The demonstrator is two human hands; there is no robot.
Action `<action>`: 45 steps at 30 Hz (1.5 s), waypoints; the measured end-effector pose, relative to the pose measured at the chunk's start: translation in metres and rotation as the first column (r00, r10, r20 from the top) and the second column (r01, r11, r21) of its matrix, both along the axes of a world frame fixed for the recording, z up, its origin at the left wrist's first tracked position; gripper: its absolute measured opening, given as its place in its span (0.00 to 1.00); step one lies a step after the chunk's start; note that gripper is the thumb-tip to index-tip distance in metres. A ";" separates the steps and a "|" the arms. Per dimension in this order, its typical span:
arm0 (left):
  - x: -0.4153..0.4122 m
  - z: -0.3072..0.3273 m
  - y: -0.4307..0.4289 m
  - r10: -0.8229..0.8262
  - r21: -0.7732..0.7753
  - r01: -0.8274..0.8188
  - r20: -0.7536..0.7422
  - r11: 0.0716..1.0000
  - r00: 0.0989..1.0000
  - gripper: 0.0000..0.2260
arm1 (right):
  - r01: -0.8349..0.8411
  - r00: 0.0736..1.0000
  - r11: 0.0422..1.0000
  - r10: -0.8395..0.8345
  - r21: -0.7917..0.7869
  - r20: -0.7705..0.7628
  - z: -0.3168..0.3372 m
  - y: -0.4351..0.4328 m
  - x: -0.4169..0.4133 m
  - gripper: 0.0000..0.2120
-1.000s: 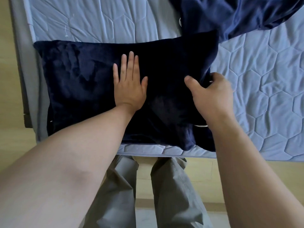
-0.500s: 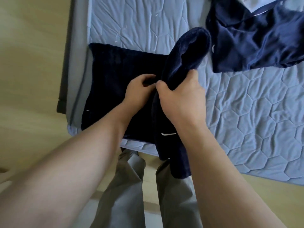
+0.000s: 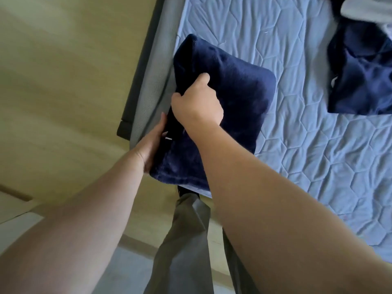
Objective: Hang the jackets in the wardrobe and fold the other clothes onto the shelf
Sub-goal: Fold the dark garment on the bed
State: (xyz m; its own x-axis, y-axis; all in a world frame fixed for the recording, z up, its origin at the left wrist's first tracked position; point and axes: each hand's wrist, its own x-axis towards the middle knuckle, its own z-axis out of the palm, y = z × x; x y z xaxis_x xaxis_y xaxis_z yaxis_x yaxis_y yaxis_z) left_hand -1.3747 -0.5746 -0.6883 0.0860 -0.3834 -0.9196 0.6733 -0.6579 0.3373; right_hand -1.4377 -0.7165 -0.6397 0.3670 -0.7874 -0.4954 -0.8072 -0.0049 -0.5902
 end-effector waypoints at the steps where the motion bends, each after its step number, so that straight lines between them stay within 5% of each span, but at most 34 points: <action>1: 0.004 -0.003 0.004 -0.053 -0.014 0.052 -0.080 0.999 0.995 0.37 | -0.011 1.000 1.000 0.011 0.000 -0.019 -0.007 -0.001 0.005 0.18; 3: 0.004 -0.007 0.010 -0.162 -0.067 0.152 -0.167 0.986 0.973 0.37 | -0.042 0.997 0.998 0.044 0.036 -0.057 -0.020 -0.006 0.009 0.19; 7: 0.004 -0.007 0.006 -0.154 -0.072 0.153 -0.005 0.986 0.988 0.24 | -0.170 0.985 0.969 0.168 0.178 0.022 -0.026 -0.019 0.005 0.22; 9: 0.007 -0.006 0.002 -0.188 0.029 0.186 0.097 0.982 0.977 0.21 | -0.288 0.957 0.947 0.291 -0.139 -0.001 -0.025 -0.023 -0.007 0.20; 11: 0.010 -0.006 -0.002 -0.296 0.115 0.277 0.206 0.954 0.933 0.16 | -0.335 0.935 0.775 0.343 -0.536 -0.088 -0.026 -0.027 -0.023 0.17; 13: 0.012 -0.008 -0.004 -0.367 0.172 0.328 0.307 0.929 0.878 0.14 | -0.420 0.903 0.641 0.367 -0.642 -0.225 -0.031 -0.033 -0.031 0.18; 17: 0.017 -0.015 -0.006 -0.461 0.302 0.355 0.464 0.885 0.757 0.10 | -0.639 0.769 0.638 0.516 -0.430 -0.376 -0.055 -0.040 -0.023 0.27; 20: 0.029 -0.021 -0.009 -0.577 0.411 0.414 0.460 0.812 0.674 0.17 | -0.717 0.697 0.588 0.608 -0.374 -0.380 -0.073 -0.042 -0.011 0.30; 29: 0.043 -0.050 -0.004 -0.602 0.369 0.479 0.405 0.796 0.689 0.32 | -0.750 0.658 0.604 0.644 -0.269 -0.389 -0.113 -0.051 -0.005 0.35; 35: 0.046 -0.045 0.003 -0.562 0.316 0.488 0.212 0.814 0.800 0.14 | -0.746 0.654 0.662 0.710 -0.070 -0.261 -0.096 -0.073 0.009 0.36; 38: 0.037 -0.027 0.004 -0.442 0.275 0.397 0.123 0.876 0.889 0.10 | -0.615 0.788 0.762 0.588 -0.202 -0.182 -0.057 -0.074 -0.006 0.35; 41: 0.029 -0.012 0.004 -0.438 0.241 0.408 0.086 0.881 0.895 0.11 | -0.225 0.974 0.839 0.175 -0.496 -0.146 -0.023 -0.053 -0.053 0.33; 43: 0.025 -0.008 0.001 -0.436 0.236 0.410 0.072 0.881 0.897 0.12 | 0.120 0.974 0.901 -0.189 -0.417 -0.128 -0.016 -0.036 -0.087 0.36; 45: 0.024 -0.006 -0.002 -0.413 0.259 0.388 0.047 0.884 0.909 0.13 | 0.508 0.844 0.856 -0.517 -0.098 -0.143 -0.023 -0.023 -0.116 0.39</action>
State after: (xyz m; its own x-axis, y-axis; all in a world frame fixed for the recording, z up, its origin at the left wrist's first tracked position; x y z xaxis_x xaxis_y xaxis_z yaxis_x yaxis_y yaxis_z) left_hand -1.3511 -0.5769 -0.6945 0.0664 -0.1747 -0.9824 0.3067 -0.9333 0.1867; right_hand -1.5541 -0.7391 -0.6632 -0.1759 -0.8685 -0.4634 -0.7856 0.4075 -0.4655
